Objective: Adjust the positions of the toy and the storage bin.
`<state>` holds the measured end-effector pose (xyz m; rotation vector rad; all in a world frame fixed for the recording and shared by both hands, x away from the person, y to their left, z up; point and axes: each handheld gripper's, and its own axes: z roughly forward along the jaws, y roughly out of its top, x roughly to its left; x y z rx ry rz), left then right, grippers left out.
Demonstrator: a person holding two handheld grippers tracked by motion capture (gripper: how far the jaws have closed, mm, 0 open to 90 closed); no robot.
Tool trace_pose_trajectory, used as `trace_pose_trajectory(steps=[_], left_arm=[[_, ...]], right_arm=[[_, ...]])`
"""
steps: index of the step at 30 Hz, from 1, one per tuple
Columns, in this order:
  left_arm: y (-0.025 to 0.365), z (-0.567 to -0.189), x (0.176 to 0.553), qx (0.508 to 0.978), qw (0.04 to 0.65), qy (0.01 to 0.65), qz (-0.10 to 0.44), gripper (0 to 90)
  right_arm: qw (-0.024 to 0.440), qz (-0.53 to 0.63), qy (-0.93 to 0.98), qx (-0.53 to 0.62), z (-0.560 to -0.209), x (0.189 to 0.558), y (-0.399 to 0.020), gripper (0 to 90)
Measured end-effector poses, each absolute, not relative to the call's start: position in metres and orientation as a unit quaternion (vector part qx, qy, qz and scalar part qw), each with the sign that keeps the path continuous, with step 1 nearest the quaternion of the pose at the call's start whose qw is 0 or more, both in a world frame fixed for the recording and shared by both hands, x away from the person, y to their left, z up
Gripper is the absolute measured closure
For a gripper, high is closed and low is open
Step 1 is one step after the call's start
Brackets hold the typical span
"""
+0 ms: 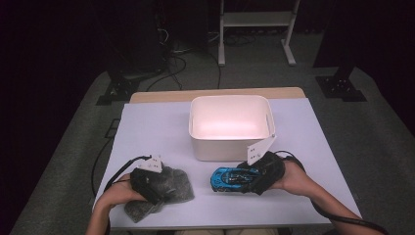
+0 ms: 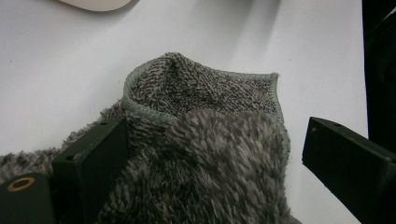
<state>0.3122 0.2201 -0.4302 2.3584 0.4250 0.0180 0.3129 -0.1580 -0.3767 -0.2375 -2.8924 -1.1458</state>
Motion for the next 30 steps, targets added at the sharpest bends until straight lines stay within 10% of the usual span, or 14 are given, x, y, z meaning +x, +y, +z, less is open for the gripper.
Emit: trace_pose_trajectory(steps=[30], left_arm=[[0.229,-0.432,0.314,0.91,0.375,0.177,0.005,6.7]], right_arm=[[-0.029,-0.402,-0.914,-0.044,-0.264,0.341,-0.159,26.5]])
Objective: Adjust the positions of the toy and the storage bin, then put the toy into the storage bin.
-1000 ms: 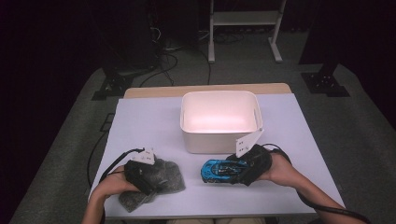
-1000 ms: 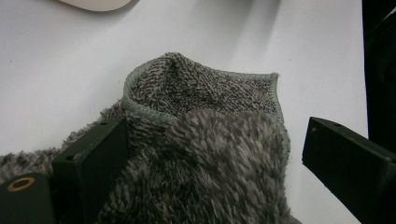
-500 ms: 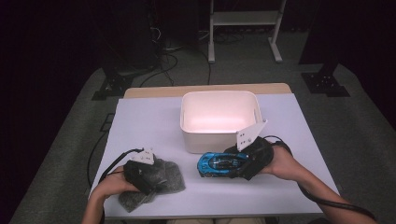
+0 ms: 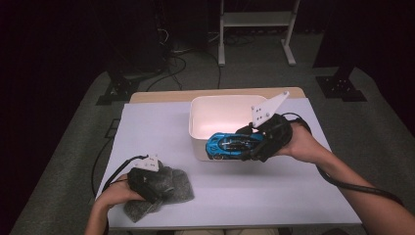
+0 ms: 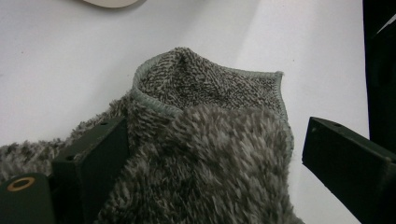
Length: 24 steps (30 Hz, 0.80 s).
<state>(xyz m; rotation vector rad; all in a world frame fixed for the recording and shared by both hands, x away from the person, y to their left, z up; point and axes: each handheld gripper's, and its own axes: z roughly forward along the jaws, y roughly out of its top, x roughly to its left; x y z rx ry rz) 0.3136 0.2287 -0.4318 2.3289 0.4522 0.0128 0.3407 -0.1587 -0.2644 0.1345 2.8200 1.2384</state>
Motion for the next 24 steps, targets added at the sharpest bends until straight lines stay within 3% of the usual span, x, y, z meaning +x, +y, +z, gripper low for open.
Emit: trace_pose_trajectory(steps=[24], left_arm=[[0.238,-0.431,0.311,0.903,0.383,0.193,0.011,6.7]], right_arm=[[0.026,0.383,0.922,0.056,-0.255,0.407,-0.151,26.5]])
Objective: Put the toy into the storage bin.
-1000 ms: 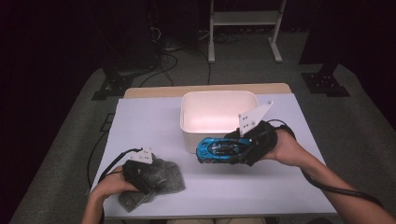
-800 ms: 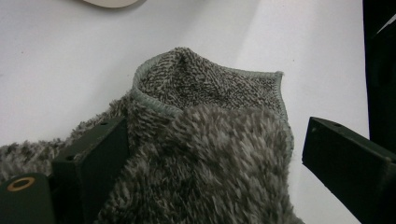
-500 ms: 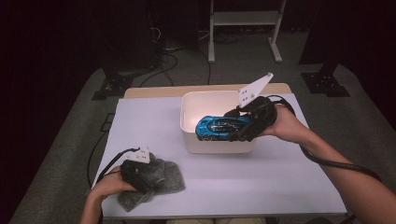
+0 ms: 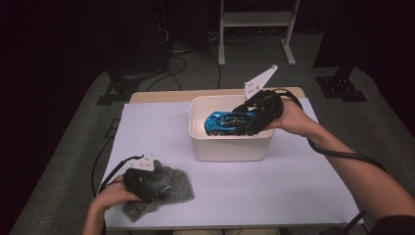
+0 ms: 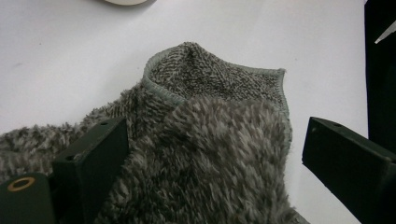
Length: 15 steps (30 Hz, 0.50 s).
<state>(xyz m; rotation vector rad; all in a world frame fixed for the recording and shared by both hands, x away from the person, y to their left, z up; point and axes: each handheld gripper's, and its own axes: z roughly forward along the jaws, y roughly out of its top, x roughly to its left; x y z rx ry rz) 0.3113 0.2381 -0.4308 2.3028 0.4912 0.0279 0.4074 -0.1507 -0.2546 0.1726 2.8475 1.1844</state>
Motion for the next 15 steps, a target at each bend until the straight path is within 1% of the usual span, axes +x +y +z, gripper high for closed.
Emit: trace_pose_trajectory(steps=[15], left_arm=[[0.24,-0.432,0.315,0.903,0.382,0.196,0.01,6.8]], right_arm=[[0.009,0.368,0.928,0.063,-0.278,0.45,-0.141,26.5]])
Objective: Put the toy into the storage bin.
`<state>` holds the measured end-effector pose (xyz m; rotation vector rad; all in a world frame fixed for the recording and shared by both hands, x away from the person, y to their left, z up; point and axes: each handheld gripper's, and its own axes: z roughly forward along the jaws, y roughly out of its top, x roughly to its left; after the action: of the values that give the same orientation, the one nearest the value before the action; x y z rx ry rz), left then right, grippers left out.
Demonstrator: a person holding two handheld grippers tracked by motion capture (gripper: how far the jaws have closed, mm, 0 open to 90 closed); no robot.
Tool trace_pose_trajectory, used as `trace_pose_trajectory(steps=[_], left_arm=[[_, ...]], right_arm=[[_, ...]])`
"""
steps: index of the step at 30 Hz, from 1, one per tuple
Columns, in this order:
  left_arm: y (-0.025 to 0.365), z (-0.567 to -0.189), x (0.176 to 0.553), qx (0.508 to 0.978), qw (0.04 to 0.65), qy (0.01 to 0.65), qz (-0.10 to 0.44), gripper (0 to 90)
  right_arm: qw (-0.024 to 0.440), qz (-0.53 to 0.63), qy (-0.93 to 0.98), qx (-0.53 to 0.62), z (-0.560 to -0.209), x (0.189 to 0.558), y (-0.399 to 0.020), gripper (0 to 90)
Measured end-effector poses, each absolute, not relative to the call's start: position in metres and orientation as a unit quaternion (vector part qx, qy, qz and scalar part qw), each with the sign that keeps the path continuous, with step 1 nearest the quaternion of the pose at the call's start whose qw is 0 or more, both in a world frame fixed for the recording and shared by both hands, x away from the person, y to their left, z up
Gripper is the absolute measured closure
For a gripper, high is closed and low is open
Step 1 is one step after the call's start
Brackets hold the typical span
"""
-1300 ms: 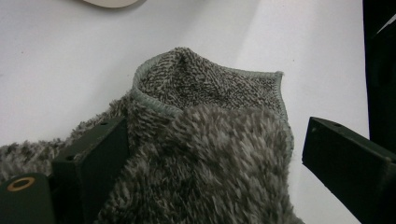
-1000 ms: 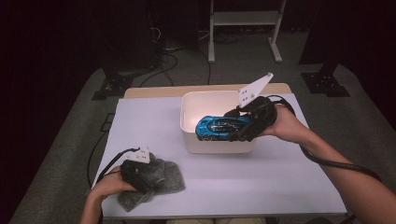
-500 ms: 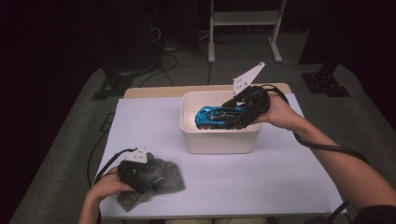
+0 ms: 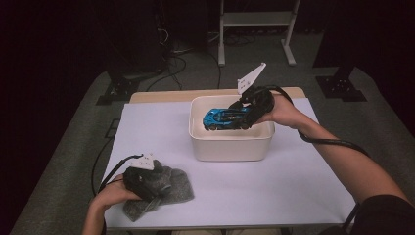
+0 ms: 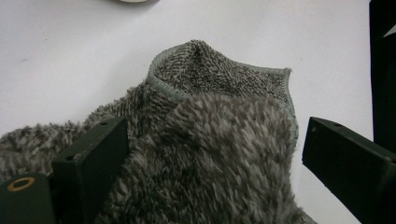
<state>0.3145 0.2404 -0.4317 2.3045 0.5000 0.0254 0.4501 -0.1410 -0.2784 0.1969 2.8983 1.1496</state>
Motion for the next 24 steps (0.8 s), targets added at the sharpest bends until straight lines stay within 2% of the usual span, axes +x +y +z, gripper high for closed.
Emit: trace_pose_trajectory(steps=[24], left_arm=[[0.241,-0.431,0.312,0.905,0.38,0.194,0.007,6.7]], right_arm=[[-0.015,0.331,0.941,0.073,-0.321,0.472,-0.115,26.5]])
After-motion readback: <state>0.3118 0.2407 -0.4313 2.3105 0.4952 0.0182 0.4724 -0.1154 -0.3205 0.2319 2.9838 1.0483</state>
